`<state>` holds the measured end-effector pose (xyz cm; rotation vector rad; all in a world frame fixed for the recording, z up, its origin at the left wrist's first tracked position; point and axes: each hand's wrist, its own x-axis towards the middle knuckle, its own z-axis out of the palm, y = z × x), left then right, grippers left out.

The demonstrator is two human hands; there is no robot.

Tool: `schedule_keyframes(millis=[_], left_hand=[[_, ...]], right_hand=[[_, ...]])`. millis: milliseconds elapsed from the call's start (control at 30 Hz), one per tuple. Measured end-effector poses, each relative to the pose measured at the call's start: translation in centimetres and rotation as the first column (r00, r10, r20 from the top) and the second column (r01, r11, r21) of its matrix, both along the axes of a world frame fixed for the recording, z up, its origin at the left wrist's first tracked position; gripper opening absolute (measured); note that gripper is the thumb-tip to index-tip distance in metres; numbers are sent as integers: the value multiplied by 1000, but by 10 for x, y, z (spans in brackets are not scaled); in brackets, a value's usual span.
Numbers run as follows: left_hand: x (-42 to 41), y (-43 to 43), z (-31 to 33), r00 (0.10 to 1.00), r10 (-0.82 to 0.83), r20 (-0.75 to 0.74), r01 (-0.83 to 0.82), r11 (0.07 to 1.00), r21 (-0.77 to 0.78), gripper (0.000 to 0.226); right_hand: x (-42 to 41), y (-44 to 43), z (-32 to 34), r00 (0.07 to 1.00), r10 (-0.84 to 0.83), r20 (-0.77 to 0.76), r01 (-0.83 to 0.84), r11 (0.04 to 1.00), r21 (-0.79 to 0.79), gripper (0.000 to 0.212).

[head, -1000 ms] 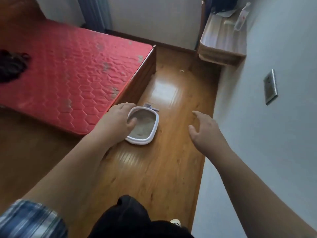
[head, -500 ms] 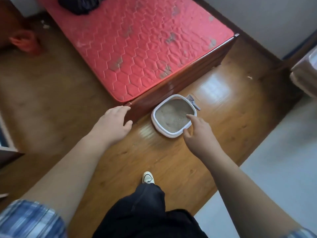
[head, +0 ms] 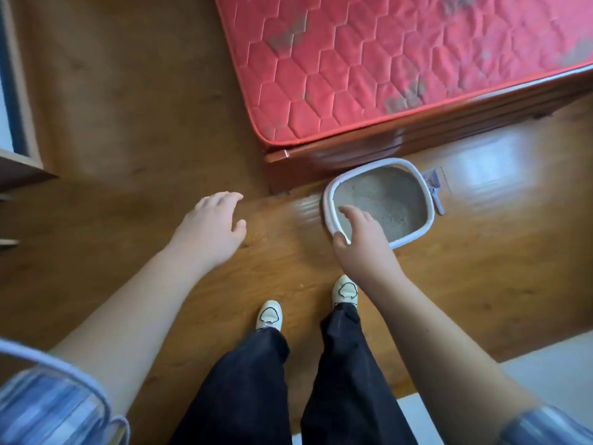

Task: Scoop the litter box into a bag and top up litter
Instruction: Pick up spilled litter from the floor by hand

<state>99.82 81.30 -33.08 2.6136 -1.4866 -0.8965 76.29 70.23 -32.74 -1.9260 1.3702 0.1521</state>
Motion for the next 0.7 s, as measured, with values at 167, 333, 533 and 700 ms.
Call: schedule_keyframes(millis=[167,333,533,700], left_hand=[[-11,-21,-176,992,126,-11,-126,992,26,50],[-18,-36,-360,991,120,-52,-114,988,106,53],[-8,-60,-532,1000,-5,-5,6,998,65,54],[-1,-82,-624,997,-55,-48,57,997,44,53]], right_hand=[[23,-33,-192,988,142,-57,-138,989,61,54],[36,-49,-380,957,276,-91,-272,961,47,57],[61,-61,-569,948,307,-83,-304,951,47,40],[76,-75,-660,988,156,-10,-156,987,-35,39]])
